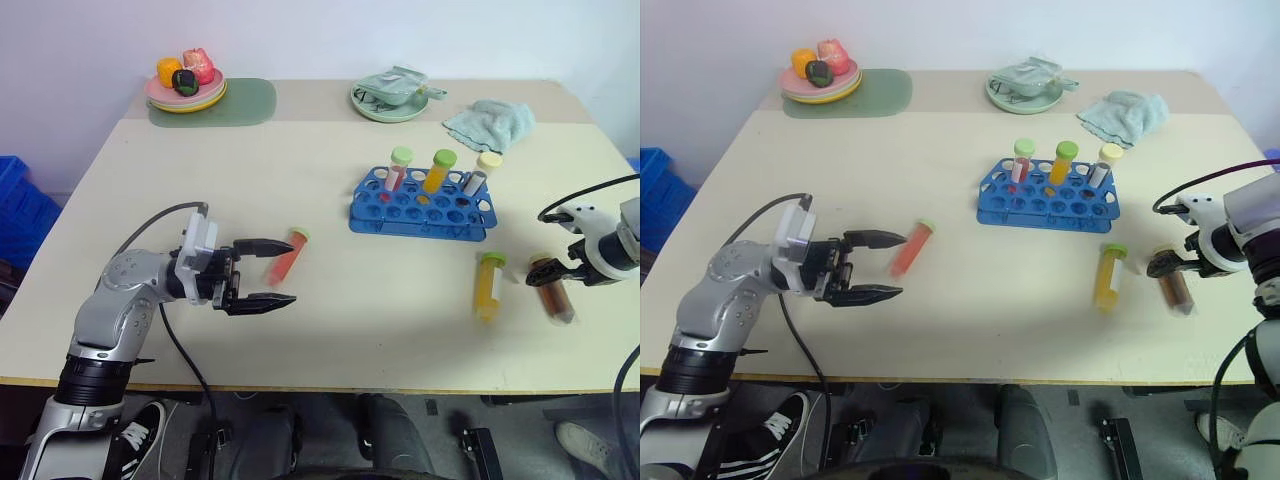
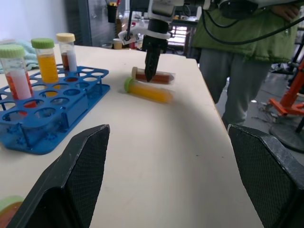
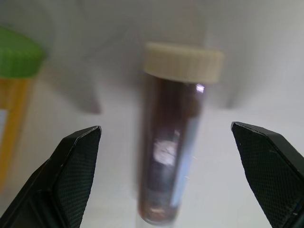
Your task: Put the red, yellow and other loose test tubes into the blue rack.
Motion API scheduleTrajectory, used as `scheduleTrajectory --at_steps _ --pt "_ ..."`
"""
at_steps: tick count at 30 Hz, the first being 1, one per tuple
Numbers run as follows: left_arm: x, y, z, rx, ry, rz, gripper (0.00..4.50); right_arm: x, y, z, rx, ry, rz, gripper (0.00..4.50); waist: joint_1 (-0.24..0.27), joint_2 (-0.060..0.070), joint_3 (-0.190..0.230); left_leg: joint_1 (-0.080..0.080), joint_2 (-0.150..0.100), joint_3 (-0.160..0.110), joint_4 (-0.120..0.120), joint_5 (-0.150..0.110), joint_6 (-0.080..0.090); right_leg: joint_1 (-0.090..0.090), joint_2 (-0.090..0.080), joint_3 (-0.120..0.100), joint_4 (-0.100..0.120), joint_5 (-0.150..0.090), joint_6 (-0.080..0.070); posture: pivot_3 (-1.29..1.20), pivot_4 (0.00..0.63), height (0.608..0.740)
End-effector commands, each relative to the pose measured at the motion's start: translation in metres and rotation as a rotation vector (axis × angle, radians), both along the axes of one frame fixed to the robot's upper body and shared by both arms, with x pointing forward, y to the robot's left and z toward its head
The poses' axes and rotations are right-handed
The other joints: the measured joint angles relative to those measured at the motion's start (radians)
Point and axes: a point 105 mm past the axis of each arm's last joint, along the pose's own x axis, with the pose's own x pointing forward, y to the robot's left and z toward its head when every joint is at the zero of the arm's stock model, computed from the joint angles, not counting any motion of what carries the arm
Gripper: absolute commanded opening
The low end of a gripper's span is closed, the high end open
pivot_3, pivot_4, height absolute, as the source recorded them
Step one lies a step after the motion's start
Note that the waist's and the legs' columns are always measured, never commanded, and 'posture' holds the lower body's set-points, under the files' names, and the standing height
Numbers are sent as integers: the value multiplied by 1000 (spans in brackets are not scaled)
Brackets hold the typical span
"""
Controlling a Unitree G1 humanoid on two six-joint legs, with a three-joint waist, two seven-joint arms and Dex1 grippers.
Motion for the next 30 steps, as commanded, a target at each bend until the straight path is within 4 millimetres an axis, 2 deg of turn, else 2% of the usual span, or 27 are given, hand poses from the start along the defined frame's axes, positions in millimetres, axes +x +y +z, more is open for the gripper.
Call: scheduleTrajectory --at_steps 1,14,18,21,27,30 --pt "-2 3 12 -5 -50 -4 4068 -1 -3 4 -1 -17 -27 4500 1 0 0 0 0 0 0 0 0 0 0 0 0 0 0 0 150 740" --pt "-4 2 13 -9 -43 -3 4068 4 -8 4 -21 -47 -33 4500 -1 0 0 0 0 0 0 0 0 0 0 0 0 0 0 0 150 740" --pt "-5 2 13 -12 -37 -3 4117 0 -3 -2 -9 -15 -3 3200 -3 0 0 0 0 0 0 0 0 0 0 0 0 0 0 0 150 740" --pt "-7 1 12 -6 -34 -9 4117 -1 -2 -3 -4 -16 5 1706 -4 0 0 0 0 0 0 0 0 0 0 0 0 0 0 0 150 740" --pt "-4 5 13 2 -38 0 4117 -1 -3 -3 -4 -21 4 1706 -4 0 0 0 0 0 0 0 0 0 0 0 0 0 0 0 150 740" --pt "-4 5 14 4 -40 -3 4117 0 0 -1 2 -26 7 918 -4 0 0 0 0 0 0 0 0 0 0 0 0 0 0 0 150 740"
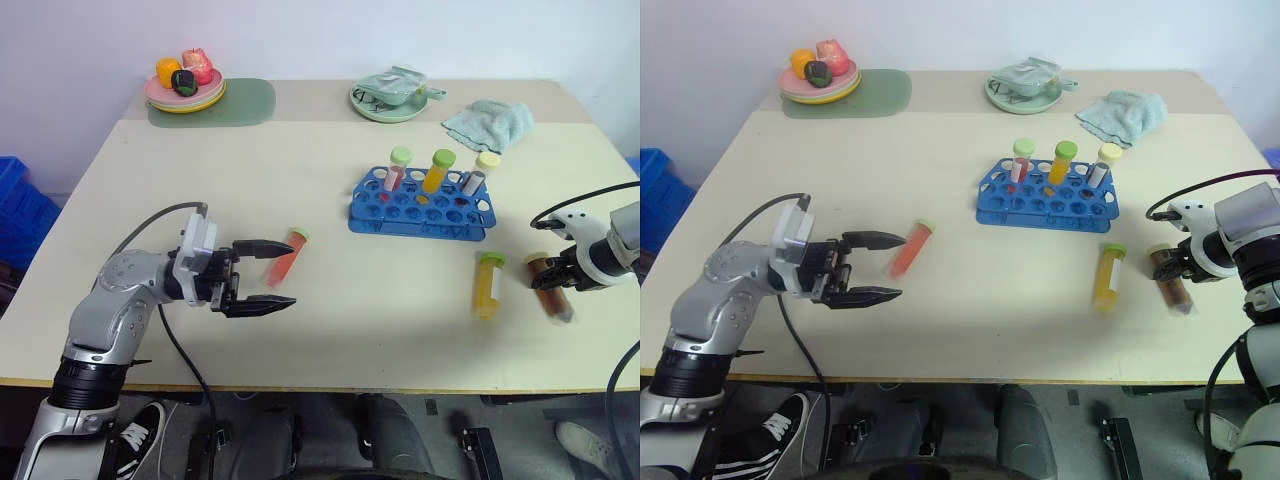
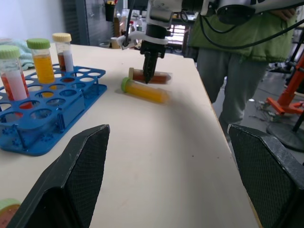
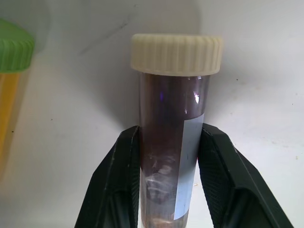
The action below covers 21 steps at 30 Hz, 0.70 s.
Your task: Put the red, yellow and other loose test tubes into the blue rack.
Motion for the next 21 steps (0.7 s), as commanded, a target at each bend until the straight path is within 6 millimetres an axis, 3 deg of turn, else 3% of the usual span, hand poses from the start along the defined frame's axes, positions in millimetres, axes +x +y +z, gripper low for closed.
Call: scheduleTrajectory --at_steps 1,7,15,21 --pt "0 4 11 -7 -48 4 4117 1 -1 10 3 -35 -4 835 0 0 0 0 0 0 0 0 0 0 0 0 0 0 0 0 150 740" --pt "1 4 13 -11 -47 1 4117 1 -4 16 6 -70 -19 830 1 0 0 0 0 0 0 0 0 0 0 0 0 0 0 0 150 740" --pt "5 8 16 -13 -59 19 4117 3 -4 56 -20 -234 29 830 3 1 0 0 0 0 0 0 0 0 0 0 0 0 0 0 150 740" --pt "12 8 17 -26 -74 31 4117 22 22 103 154 -706 -16 830 5 0 0 0 0 0 0 0 0 0 0 0 1 0 0 0 150 740"
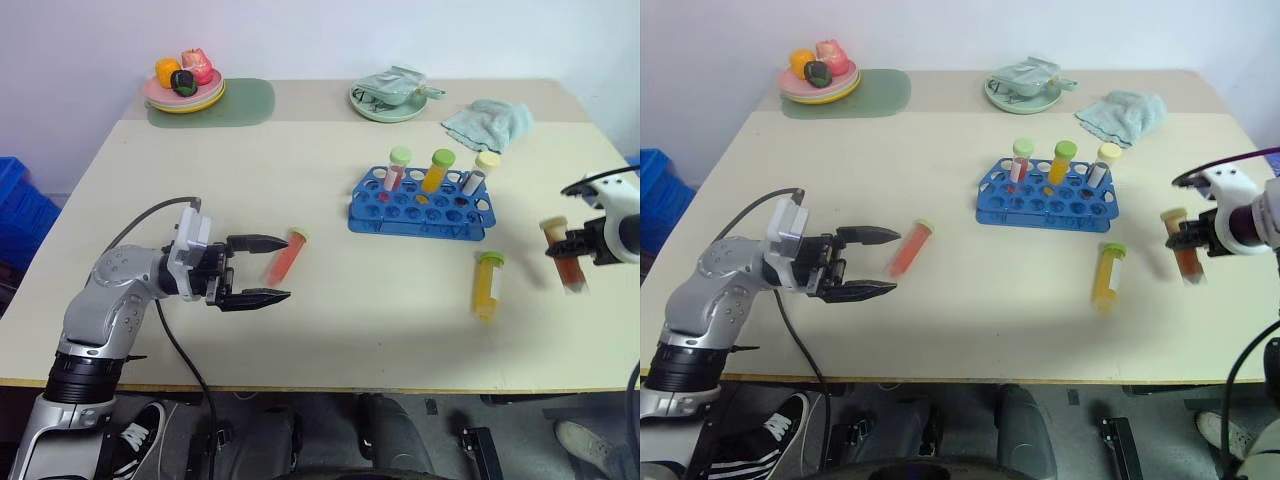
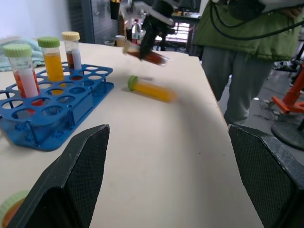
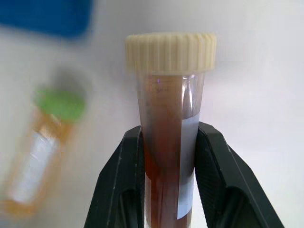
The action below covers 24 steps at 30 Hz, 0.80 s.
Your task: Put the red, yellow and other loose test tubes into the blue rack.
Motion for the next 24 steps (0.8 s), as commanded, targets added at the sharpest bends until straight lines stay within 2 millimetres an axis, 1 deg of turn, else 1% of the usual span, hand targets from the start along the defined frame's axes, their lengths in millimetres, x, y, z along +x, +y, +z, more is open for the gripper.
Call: scheduleTrajectory --at_steps 1,3,5,6,8,10,12,15,17,19,22,24 --pt "6 2 13 -23 -66 12 4117 3 14 37 73 -349 -5 830 2 0 0 0 0 -1 0 0 0 0 1 0 0 0 0 0 150 740" --pt "10 2 16 -32 -72 21 4117 0 25 40 72 -488 15 830 6 0 -1 0 0 -1 0 0 0 0 1 0 0 0 0 0 150 740" --pt "13 2 19 -36 -79 26 4117 -2 27 42 120 -584 -54 830 5 0 -1 -1 0 -1 1 0 0 0 0 0 1 0 0 0 150 740" --pt "14 2 20 -38 -85 28 4117 -4 33 45 114 -648 -34 830 4 1 0 -1 -1 -1 1 0 0 0 -1 0 1 0 0 0 150 740" --pt "17 4 22 -40 -87 35 4117 -5 41 54 94 -773 -28 830 4 1 0 0 -1 -1 1 0 0 0 -1 0 1 0 0 0 150 740" --pt "20 6 23 -38 -90 40 4117 -3 46 66 158 -911 -77 830 0 1 -1 0 -1 -1 1 0 0 0 -1 0 2 0 0 0 150 740" --pt "23 8 23 -38 -95 45 4117 -3 56 70 191 -999 -62 830 -6 1 -1 1 -1 -1 0 0 -1 0 0 0 2 0 0 0 150 740" --pt "26 7 24 -45 -103 56 4117 -1 72 55 237 -1083 -79 830 -19 1 -1 1 -1 -1 -1 1 -1 0 1 0 2 0 0 0 150 740" --pt "28 7 25 -50 -106 57 4117 2 87 44 248 -1101 -67 830 -23 1 -1 1 -1 -1 -1 1 -1 0 1 0 4 0 0 0 150 740" --pt "31 9 26 -58 -114 69 4117 5 97 34 250 -1118 -64 830 -26 2 0 1 -1 -1 -1 1 -1 0 1 0 4 0 0 0 150 740" --pt "35 14 22 -51 -110 82 4117 6 104 26 188 -1177 -30 830 -26 2 -1 1 -2 -1 -1 1 -1 0 1 0 5 0 0 0 150 740" --pt "35 16 22 -54 -102 82 4117 8 100 26 201 -1217 -82 830 -27 2 -1 1 -3 0 -1 1 -1 0 1 0 5 0 0 0 150 740"
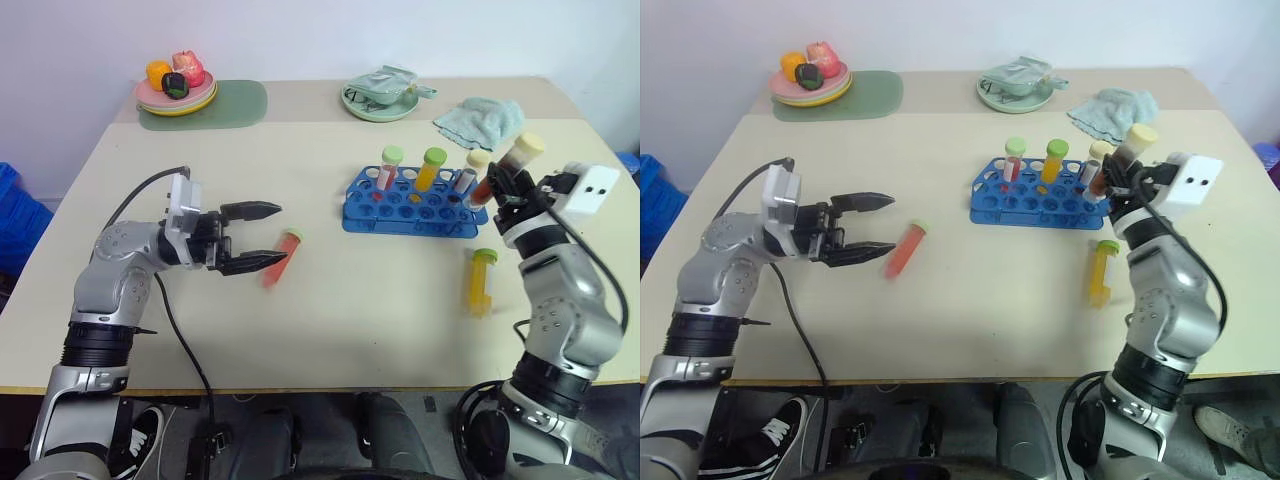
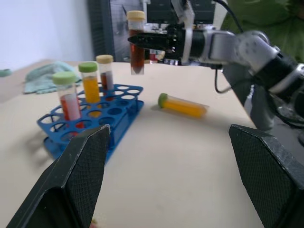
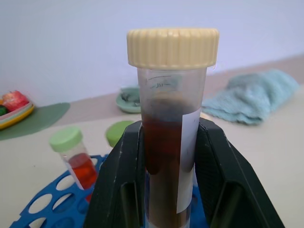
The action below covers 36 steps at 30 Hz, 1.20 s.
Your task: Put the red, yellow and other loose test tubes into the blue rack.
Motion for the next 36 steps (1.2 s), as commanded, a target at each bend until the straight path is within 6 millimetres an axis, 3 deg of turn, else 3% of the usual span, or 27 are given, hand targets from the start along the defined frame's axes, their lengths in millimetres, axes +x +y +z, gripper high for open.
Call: scheduleTrajectory --at_steps 1,5,9,16,36 --pt "0 6 8 -1 -39 3 4117 -2 -2 15 7 -129 -49 830 -1 0 0 0 0 0 0 0 0 0 0 0 0 0 0 0 150 740" --pt "0 6 6 7 -38 -3 4117 4 5 2 -47 -125 -37 830 -2 0 0 0 0 0 0 0 0 0 0 0 0 0 0 0 150 740" --pt "1 5 7 11 -42 -10 4117 5 0 -13 -86 -110 -66 830 -1 0 0 0 1 0 0 0 0 0 0 0 0 0 0 0 150 740" --pt "1 6 8 14 -45 -13 4117 12 -14 -23 -104 -92 -105 830 -2 0 0 0 1 0 0 0 0 0 0 0 0 0 0 0 150 740" --pt "-4 4 10 16 -41 -7 4117 22 -5 -28 -143 -81 -81 830 -2 0 0 0 2 0 0 0 0 0 0 0 -1 0 0 0 150 740"
